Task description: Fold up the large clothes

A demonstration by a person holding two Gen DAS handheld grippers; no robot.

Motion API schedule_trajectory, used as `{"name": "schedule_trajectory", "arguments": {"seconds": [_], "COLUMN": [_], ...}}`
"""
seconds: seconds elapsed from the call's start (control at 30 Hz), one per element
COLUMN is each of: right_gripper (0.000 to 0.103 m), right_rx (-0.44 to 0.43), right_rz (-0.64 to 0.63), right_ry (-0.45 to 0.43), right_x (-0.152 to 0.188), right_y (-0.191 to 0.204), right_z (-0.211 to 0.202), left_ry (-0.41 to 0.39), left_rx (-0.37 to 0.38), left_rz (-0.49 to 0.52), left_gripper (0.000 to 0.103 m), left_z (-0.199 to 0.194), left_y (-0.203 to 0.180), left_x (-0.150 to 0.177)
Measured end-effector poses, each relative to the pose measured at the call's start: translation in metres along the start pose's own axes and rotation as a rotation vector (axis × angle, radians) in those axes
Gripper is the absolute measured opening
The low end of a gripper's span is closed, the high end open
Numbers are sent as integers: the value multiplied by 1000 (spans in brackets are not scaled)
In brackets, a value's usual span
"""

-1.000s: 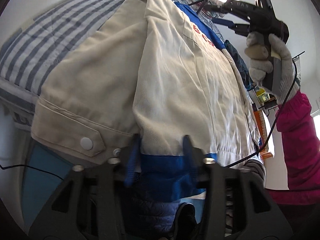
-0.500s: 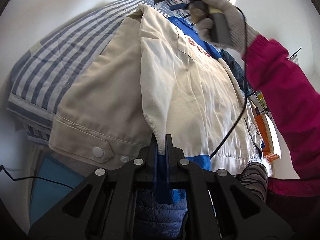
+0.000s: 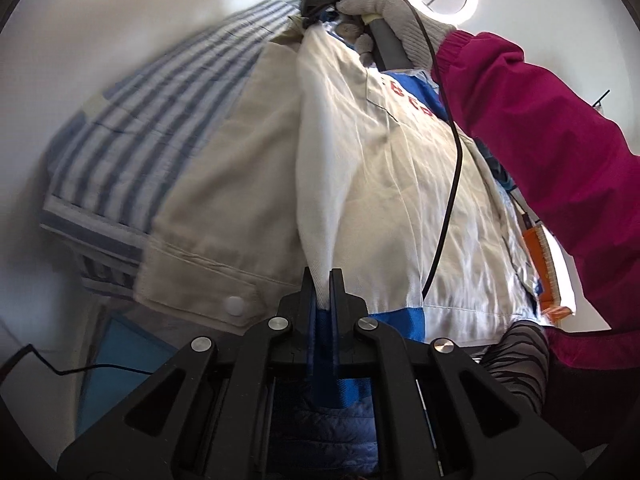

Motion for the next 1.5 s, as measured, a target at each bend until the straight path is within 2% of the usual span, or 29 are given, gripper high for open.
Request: {"name": "schedule_trajectory", "arguments": {"seconds": [0.1,0.2,0.3,0.37,0.4,0.43,0.47,0.63,0.7,0.73,0.83,0.97,1.07,1.13,1.23,1.33,1.43,1.5], "right_gripper": [3,3,3,7,15,24,27,31,33,37,45,45,45,45,45,51,54,54], "right_rx": [-61,-75,-85,-128,-152,-178,-196,-284,-344,-371,-402,-465,-551,-602,-674,-749,-854,-880], "right_rz": [79,91,89,109,125,139,151,142,150,145,104,82,81,74,100,176,234,248], "right_ry": [-15,-6,-2,-13,-20,-26,-38,-124,-148,-157,-194,-165,-112,-68,12,79,143,174], "right_x": [-10,-11,-8,-8,-7,-6,-6,13,32,46,92,170,233,271,311,330,334,336], "right_y": [1,11,21,21,20,18,15,4,1,-1,-3,5,22,38,65,84,107,119], "right_z": [1,13,24,27,26,23,16,-43,-75,-92,-138,-170,-172,-165,-149,-134,-127,-125], "left_ry": [-25,-10,-3,-3,10,23,29,12,6,2,-29,-87,-100,-78,-32,-12,-18,-34], "left_rx": [-76,-114,-132,-172,-194,-219,-231,-257,-247,-248,-265,-240,-211,-185,-181,-173,-160,-164], "left_rz": [-42,-97,-106,-81,-68,-62,-68,-52,-56,-60,-67,-58,-29,-28,-36,-79,-119,-124], "left_gripper": [2,2,2,2,2,3,3,5,7,8,13,13,13,13,13,13,13,13], "left_z": [-7,-3,-1,1,5,9,10,10,8,5,-3,-18,-20,-15,-1,3,1,-5], "left_y": [23,41,44,45,46,47,50,52,51,54,58,49,40,38,39,47,55,58], "left_x": [-5,-6,-5,-5,-3,-1,1,-3,-4,-4,-10,-13,-17,-17,-17,-16,-16,-16]}}
Point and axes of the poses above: each gripper's, at about its wrist camera, not at the fingertips, and z roughly the way its jaws point, y to its left, x to its underside, the point moved 7 cm from there along z, roughly the way its jaws point, and after that the axes turned 5 degrees about -x, right-handed, at the moved point
